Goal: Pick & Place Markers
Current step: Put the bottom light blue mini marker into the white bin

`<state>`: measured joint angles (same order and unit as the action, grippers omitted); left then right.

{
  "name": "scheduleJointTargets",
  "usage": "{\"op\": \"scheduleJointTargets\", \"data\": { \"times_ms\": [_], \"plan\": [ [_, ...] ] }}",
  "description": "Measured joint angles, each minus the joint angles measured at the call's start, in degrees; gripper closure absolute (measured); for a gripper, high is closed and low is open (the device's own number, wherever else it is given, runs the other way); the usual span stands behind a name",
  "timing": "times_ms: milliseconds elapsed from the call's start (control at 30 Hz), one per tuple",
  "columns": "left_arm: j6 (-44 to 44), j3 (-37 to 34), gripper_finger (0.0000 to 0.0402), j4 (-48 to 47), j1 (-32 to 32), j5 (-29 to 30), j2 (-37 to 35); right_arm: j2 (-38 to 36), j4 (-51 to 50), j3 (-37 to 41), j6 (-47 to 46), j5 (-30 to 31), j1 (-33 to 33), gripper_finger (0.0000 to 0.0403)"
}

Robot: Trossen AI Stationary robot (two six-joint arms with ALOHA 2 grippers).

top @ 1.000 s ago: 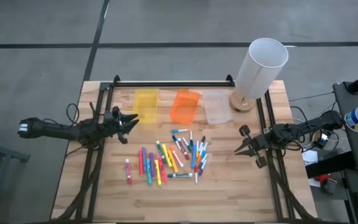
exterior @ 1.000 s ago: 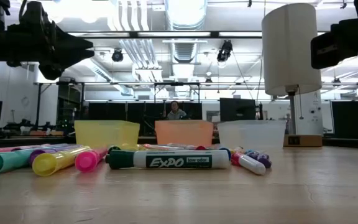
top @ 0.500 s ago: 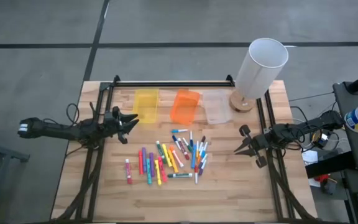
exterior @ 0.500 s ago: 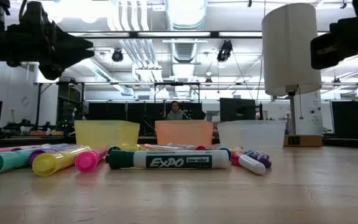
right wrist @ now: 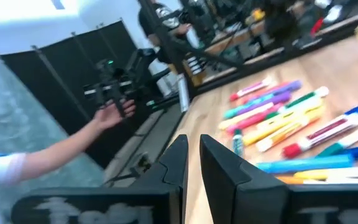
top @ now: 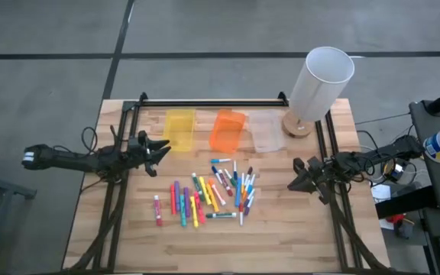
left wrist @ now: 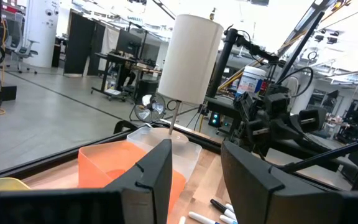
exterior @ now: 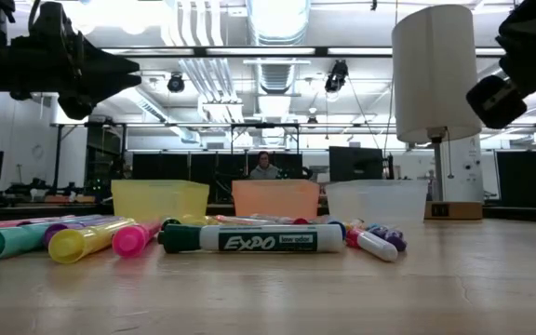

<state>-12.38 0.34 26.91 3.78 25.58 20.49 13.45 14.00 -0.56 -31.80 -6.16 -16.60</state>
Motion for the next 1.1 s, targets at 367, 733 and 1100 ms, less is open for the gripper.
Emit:
{"op": "scheduleJointTargets", "data": {
  "times_ms": [367, 733, 1100],
  "plan": [
    [-6.4, 0.0, 0.0268, 2.5, 0.0, -1.0, 0.0, 4.8, 5.4, 0.0, 8.2, 0.2, 0.0, 0.0365],
    [-21.0, 0.0, 0.0268, 2.5, 0.1, -4.0, 2.5, 10.9, 6.9, 0.0, 15.9, 2.2, 0.0, 0.0365],
    [-21.3, 0.0, 0.0268, 3.1, 0.1, -5.8, 4.8, 21.4, -2.4, -8.6, 23.2, 10.7, 0.0, 0.0364]
  ]
}}
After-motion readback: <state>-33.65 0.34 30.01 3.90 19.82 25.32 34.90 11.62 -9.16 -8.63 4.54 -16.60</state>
